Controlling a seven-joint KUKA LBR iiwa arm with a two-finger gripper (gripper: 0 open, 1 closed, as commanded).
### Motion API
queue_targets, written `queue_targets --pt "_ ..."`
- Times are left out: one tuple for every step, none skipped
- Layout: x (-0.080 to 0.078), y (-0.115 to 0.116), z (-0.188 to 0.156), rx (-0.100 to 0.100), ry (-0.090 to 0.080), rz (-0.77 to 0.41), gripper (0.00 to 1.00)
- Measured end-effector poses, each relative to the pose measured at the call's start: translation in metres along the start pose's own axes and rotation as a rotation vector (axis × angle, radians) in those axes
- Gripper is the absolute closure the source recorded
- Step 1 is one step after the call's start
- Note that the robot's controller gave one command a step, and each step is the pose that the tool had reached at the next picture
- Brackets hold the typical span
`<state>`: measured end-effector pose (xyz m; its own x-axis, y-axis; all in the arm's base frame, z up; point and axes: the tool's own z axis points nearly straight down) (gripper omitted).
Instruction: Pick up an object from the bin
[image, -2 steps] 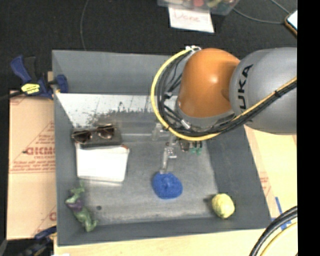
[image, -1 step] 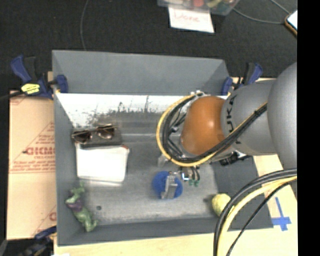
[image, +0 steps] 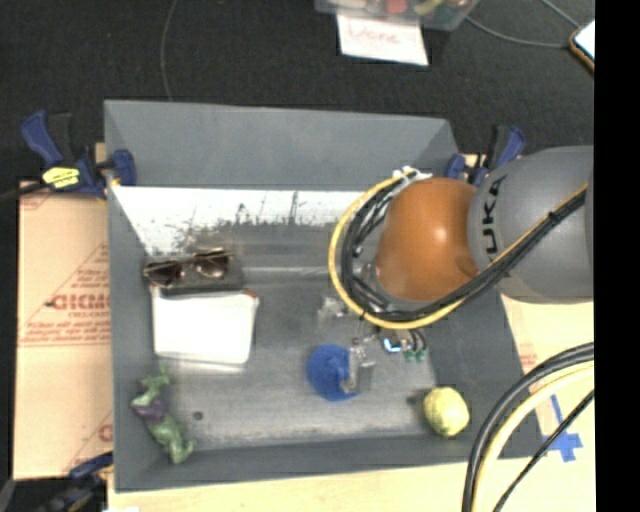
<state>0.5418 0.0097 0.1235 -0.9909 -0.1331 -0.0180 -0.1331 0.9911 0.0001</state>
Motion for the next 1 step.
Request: queue_targets --pt "-0.0012 -0.0007 0.0569 0.000 0.014 0.235 0.00"
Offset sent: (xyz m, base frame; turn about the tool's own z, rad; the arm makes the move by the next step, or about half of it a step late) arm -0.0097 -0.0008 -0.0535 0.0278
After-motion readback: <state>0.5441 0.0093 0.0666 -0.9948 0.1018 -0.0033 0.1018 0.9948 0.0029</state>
